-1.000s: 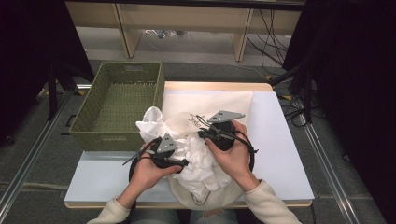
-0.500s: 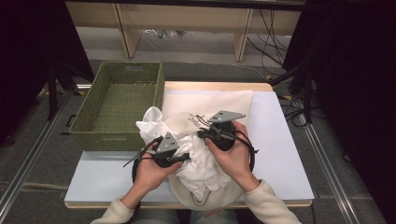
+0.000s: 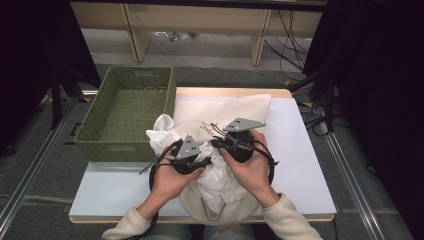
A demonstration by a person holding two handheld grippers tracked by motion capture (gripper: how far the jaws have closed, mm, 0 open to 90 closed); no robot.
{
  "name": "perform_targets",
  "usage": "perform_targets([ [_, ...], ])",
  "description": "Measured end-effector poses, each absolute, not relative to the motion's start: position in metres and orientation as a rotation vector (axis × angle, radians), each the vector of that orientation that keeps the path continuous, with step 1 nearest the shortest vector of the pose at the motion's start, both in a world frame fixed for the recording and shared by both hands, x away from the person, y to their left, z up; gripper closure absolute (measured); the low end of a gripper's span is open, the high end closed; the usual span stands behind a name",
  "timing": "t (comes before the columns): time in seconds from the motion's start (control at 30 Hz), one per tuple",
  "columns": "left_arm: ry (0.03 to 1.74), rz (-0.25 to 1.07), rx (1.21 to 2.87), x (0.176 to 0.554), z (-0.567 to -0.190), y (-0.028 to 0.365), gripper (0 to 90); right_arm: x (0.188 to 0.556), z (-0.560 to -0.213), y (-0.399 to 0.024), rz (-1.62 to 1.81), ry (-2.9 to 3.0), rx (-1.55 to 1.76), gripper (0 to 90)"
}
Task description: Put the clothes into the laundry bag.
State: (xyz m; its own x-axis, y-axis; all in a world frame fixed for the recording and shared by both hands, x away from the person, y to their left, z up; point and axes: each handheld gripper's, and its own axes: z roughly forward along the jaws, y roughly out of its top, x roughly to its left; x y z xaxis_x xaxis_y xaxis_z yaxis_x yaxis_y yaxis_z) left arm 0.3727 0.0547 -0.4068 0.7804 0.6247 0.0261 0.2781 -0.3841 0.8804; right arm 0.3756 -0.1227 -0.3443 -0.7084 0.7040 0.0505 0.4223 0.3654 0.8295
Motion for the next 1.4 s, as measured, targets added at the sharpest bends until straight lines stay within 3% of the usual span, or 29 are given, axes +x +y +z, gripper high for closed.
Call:
perform_targets([
  [0.2, 0.760, 0.426, 1.947, 0.402, -0.435, 0.047, 67.3, 0.378, -0.351, -0.119, 1.235, 2.350, 0.984, 87.2],
  [0.37, 0.716, 0.430, 1.950, 0.395, -0.430, 0.051, 54.8, 0.383, -0.352, -0.125, 1.231, 2.329, 1.037, 87.2],
  [0.5, 0.702, 0.432, 1.939, 0.385, -0.422, 0.059, 39.4, 0.385, -0.352, -0.127, 1.240, 2.328, 1.018, 87.0],
  [0.6, 0.680, 0.424, 1.927, 0.372, -0.414, 0.068, 34.5, 0.385, -0.351, -0.128, 1.225, 2.314, 1.003, 86.8],
  [1.0, 0.668, 0.404, 1.911, 0.342, -0.400, 0.082, 28.3, 0.384, -0.351, -0.130, 1.237, 2.313, 1.063, 86.6],
  [1.23, 0.650, 0.488, 1.960, 0.342, -0.406, 0.079, 25.1, 0.388, -0.352, -0.134, 1.244, 2.301, 1.062, 86.7],
  [1.4, 0.655, 0.464, 2.011, 0.349, -0.423, 0.069, 23.8, 0.389, -0.352, -0.133, 1.231, 2.307, 1.013, 86.7],
])
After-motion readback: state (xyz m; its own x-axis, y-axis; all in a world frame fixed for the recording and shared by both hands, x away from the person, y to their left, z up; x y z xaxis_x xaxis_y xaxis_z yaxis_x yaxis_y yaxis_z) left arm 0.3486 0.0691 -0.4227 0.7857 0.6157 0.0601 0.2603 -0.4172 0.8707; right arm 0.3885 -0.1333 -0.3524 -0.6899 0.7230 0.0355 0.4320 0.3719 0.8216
